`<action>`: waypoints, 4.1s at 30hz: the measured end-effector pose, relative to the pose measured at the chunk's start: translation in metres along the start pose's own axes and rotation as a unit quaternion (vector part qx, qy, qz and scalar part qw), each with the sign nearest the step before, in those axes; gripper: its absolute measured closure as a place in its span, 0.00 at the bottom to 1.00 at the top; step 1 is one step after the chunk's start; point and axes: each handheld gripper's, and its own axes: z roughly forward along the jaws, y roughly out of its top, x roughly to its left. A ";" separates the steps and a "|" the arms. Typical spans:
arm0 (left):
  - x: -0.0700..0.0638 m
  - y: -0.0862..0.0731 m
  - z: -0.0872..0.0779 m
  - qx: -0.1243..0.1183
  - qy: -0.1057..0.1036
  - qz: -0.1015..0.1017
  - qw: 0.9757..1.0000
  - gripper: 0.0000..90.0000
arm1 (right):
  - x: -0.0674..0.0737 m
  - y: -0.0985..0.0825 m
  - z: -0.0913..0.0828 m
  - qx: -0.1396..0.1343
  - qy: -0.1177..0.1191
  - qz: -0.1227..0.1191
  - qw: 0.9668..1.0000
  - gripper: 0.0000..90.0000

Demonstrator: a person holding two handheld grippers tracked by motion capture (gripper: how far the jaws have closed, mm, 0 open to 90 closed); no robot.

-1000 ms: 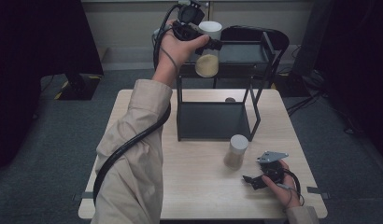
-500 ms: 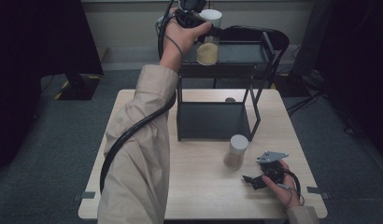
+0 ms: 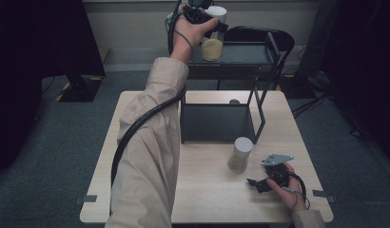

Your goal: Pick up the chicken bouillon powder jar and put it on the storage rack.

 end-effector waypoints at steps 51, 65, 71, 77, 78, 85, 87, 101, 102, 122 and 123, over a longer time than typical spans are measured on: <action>-0.019 -0.047 -0.011 -0.012 0.003 -0.054 0.998 0.01 | 0.000 0.000 0.000 0.000 0.000 0.000 1.000 0.00; -0.026 -0.087 -0.014 -0.024 -0.026 -0.055 0.998 0.01 | 0.000 0.000 0.000 0.000 0.000 0.000 1.000 0.00; -0.026 -0.101 -0.016 -0.024 -0.034 -0.055 0.998 0.01 | 0.000 0.000 0.000 0.000 0.000 0.000 1.000 0.00; -0.024 -0.116 -0.019 -0.026 -0.039 -0.056 0.997 0.01 | 0.000 0.000 0.000 0.000 0.000 0.000 1.000 0.00; -0.024 -0.119 -0.019 -0.026 -0.042 -0.055 0.997 0.01 | 0.000 0.000 0.000 0.000 0.000 0.000 1.000 0.00; -0.021 -0.142 -0.017 -0.023 -0.052 -0.050 0.997 0.01 | 0.000 0.000 0.000 0.000 0.000 0.000 1.000 0.00; -0.021 -0.148 -0.017 -0.022 -0.054 -0.051 0.997 0.01 | 0.000 0.000 0.000 0.000 0.000 0.000 1.000 0.00; -0.020 -0.198 -0.007 -0.013 -0.069 -0.060 0.996 0.01 | 0.000 0.000 0.000 0.000 0.000 0.000 1.000 0.00; -0.020 -0.201 -0.007 -0.011 -0.069 -0.058 0.996 0.01 | 0.000 0.000 0.000 -0.001 0.000 0.000 1.000 0.00; -0.022 -0.268 -0.006 0.016 -0.068 -0.055 0.996 0.01 | 0.000 0.000 0.000 -0.001 0.000 -0.001 1.000 0.00; -0.022 -0.272 -0.006 0.018 -0.070 -0.054 0.996 0.01 | 0.000 0.000 0.000 -0.001 0.000 0.000 1.000 0.00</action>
